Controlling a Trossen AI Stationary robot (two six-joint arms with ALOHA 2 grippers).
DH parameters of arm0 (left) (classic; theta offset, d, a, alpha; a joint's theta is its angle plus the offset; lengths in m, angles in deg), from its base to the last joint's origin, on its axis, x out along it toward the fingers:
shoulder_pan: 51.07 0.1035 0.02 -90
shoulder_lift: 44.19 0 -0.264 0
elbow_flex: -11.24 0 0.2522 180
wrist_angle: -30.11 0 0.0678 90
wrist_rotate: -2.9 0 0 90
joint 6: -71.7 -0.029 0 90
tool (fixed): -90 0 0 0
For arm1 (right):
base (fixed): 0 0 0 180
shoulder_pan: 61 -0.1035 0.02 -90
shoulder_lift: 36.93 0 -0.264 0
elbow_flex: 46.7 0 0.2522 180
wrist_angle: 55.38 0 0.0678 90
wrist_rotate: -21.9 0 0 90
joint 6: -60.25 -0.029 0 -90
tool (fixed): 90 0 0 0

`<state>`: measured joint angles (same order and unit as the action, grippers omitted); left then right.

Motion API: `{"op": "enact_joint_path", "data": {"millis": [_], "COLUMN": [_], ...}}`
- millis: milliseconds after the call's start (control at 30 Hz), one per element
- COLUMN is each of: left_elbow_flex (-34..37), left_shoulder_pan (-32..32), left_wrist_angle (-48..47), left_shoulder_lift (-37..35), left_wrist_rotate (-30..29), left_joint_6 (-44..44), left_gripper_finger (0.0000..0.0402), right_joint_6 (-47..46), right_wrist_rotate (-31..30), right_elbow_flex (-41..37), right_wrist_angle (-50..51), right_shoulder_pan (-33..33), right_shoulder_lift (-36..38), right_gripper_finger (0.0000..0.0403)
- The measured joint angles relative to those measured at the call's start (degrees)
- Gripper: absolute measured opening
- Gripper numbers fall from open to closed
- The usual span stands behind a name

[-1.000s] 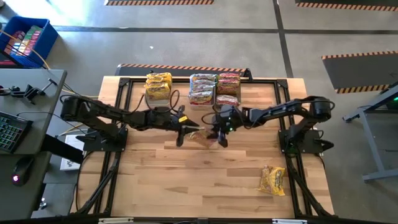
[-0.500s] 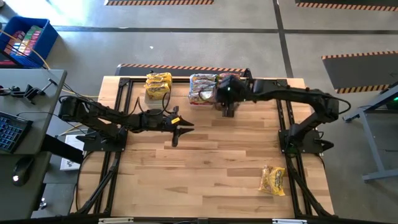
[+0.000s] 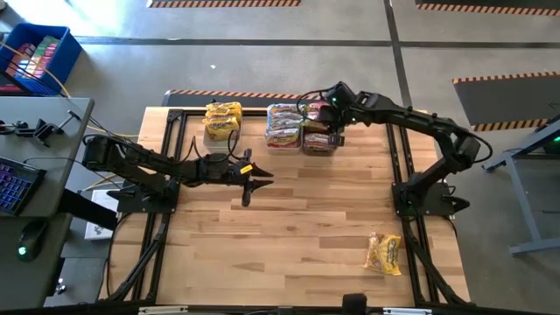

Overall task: Sort Maruchan noodles
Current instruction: Put the green noodle pack into the transparent black bin

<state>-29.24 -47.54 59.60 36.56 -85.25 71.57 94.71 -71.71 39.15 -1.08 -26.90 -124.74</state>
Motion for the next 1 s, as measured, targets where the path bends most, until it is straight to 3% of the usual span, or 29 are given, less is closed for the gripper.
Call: {"op": "enact_joint_path", "data": {"millis": [733,1000], "left_elbow_flex": [0.00,0.00], "left_shoulder_pan": [0.02,0.02], "left_wrist_angle": [0.00,-0.03], "left_shoulder_lift": [0.02,0.02], "left_wrist_rotate": [0.04,0.07], "left_joint_6": [-0.06,-0.04], "left_gripper_finger": [0.0087,0.0087], "right_joint_6": [4.54,4.43], "right_wrist_rotate": [0.34,-3.15], "right_elbow_flex": [-1.68,-1.68], "right_wrist_angle": [-5.25,-6.12], "right_shoulder_pan": [3.05,2.89], "right_shoulder_lift": [-10.88,-12.93], "right_gripper_finger": [0.0083,0.0085]}}
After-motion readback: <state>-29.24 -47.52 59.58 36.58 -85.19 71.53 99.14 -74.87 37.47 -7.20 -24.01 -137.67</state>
